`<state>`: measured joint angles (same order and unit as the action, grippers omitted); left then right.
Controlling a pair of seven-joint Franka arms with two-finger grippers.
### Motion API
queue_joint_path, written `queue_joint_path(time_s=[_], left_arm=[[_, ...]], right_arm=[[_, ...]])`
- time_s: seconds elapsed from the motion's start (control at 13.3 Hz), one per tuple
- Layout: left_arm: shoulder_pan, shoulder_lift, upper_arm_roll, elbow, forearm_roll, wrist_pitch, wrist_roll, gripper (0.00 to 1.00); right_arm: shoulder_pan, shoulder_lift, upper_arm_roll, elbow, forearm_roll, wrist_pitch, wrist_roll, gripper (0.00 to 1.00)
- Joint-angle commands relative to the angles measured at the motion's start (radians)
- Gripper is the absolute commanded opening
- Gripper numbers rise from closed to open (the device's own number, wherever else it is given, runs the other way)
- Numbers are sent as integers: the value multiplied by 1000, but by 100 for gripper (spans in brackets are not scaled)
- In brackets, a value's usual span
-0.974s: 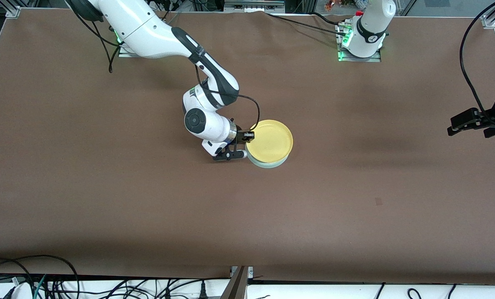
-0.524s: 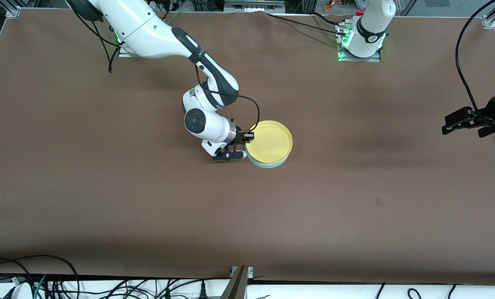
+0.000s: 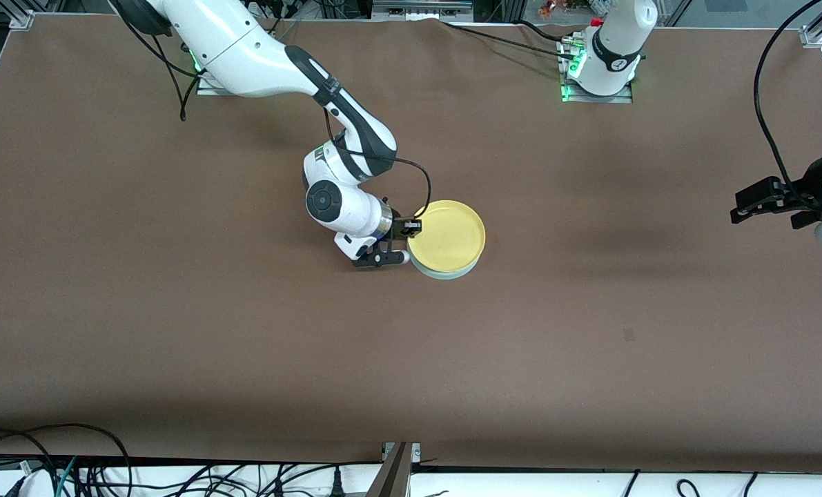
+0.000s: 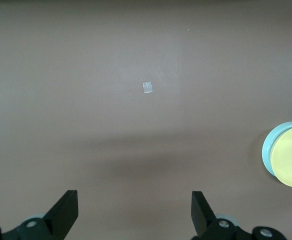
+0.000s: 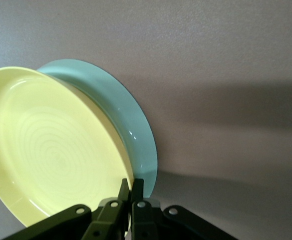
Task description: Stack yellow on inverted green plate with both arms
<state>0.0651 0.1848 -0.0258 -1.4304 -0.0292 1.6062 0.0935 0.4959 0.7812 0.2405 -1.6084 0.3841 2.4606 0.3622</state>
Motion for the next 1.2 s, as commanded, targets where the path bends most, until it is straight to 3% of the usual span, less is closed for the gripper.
queue_joint_path(time_s=[0.0, 0.07, 0.15, 0.22, 0.37, 0.6, 0.75, 0.97, 1.12], left_arm=[[-4, 12, -8, 34, 25, -25, 8, 100], [-4, 12, -8, 34, 25, -25, 8, 100], [-4, 12, -8, 34, 25, -25, 8, 100], [-4, 12, -8, 34, 25, -25, 8, 100], [-4, 12, -8, 34, 25, -25, 8, 100], [-4, 12, -8, 34, 23, -26, 8, 100], [-4, 12, -8, 34, 23, -26, 8, 100], [-4, 12, -8, 34, 25, -26, 8, 100], [-4, 12, -8, 34, 25, -26, 8, 100]], right_arm=[[3, 9, -9, 8, -11, -2, 14, 0], [1, 9, -9, 10, -8, -2, 15, 0], [-2, 9, -7, 11, -8, -2, 15, 33], [-2, 6, -9, 13, -11, -2, 14, 99], [-4, -6, -9, 19, -11, -15, 15, 100], [-25, -48, -30, 73, -11, -156, 14, 100], [-42, -91, -84, 125, -22, -282, 5, 100], [-46, -132, -165, 209, -120, -431, -3, 100], [-57, -175, -255, 228, -120, -549, -9, 100]])
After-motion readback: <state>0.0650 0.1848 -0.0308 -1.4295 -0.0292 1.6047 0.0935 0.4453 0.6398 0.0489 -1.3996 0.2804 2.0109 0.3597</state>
